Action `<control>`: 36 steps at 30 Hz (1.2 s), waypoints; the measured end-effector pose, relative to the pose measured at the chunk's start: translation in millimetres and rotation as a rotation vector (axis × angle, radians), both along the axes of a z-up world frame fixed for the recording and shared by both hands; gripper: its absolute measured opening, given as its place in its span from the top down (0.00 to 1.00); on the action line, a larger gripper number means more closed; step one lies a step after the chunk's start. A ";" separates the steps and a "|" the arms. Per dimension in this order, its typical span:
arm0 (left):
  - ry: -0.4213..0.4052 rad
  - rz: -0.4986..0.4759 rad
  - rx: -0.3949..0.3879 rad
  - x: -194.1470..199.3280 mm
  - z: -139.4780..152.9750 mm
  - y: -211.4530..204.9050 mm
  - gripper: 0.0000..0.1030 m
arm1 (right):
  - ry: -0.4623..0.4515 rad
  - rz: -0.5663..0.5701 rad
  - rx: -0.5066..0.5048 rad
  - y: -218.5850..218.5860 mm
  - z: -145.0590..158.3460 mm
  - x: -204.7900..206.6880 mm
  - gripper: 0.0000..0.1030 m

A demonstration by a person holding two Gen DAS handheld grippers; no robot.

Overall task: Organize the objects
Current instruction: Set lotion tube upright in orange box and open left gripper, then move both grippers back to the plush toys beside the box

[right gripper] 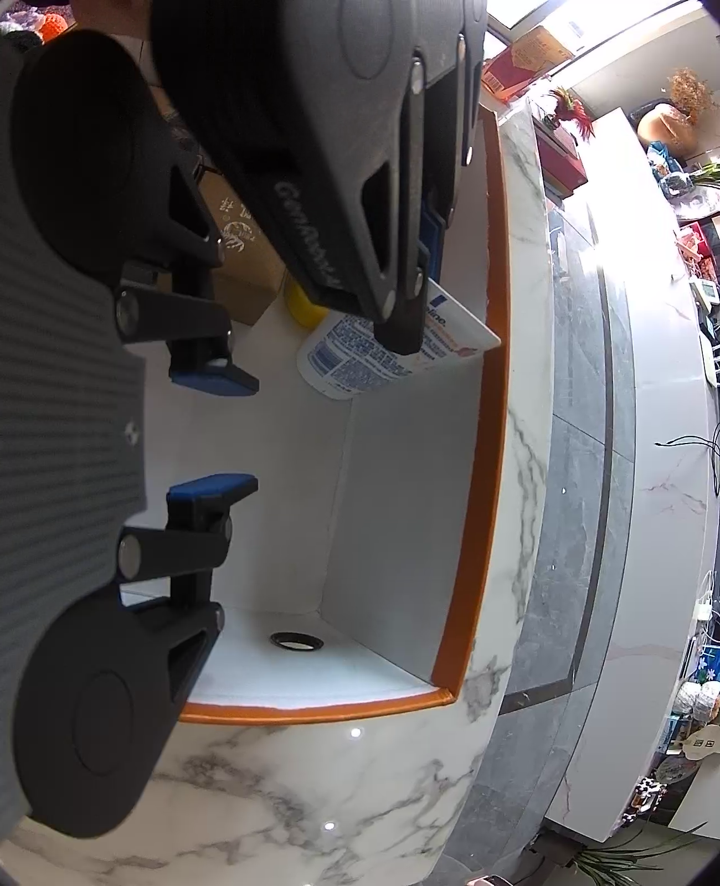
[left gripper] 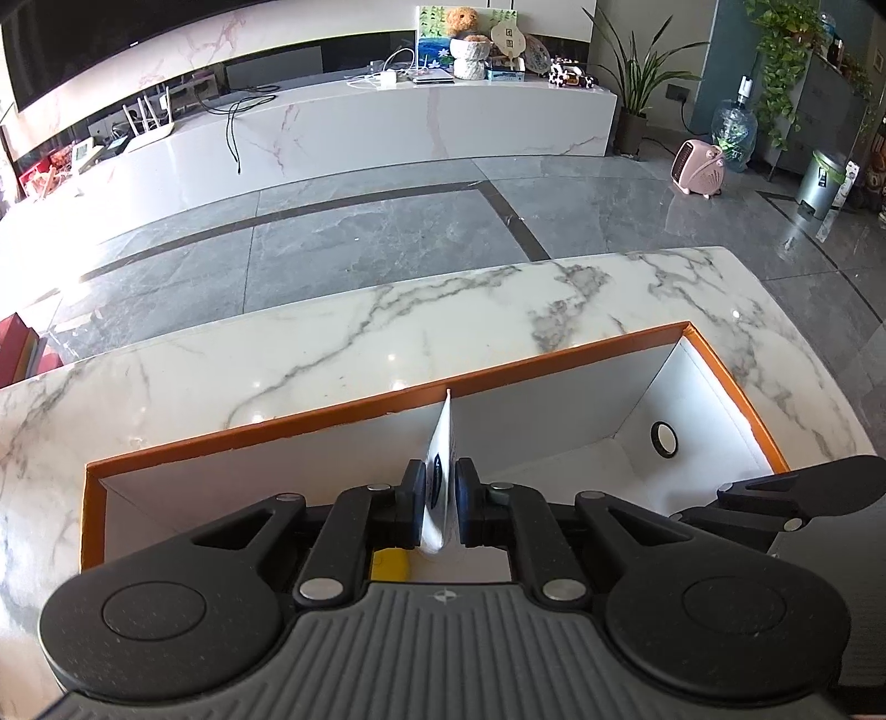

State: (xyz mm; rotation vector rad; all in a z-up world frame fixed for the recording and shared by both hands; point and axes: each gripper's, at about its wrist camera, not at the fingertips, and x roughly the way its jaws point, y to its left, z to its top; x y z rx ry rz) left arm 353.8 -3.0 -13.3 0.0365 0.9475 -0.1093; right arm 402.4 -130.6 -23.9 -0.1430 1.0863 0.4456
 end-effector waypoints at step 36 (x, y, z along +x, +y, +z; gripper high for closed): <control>-0.211 0.016 -0.155 -204.6 63.6 37.2 0.58 | -0.315 -0.029 0.172 -27.2 65.7 -208.1 0.51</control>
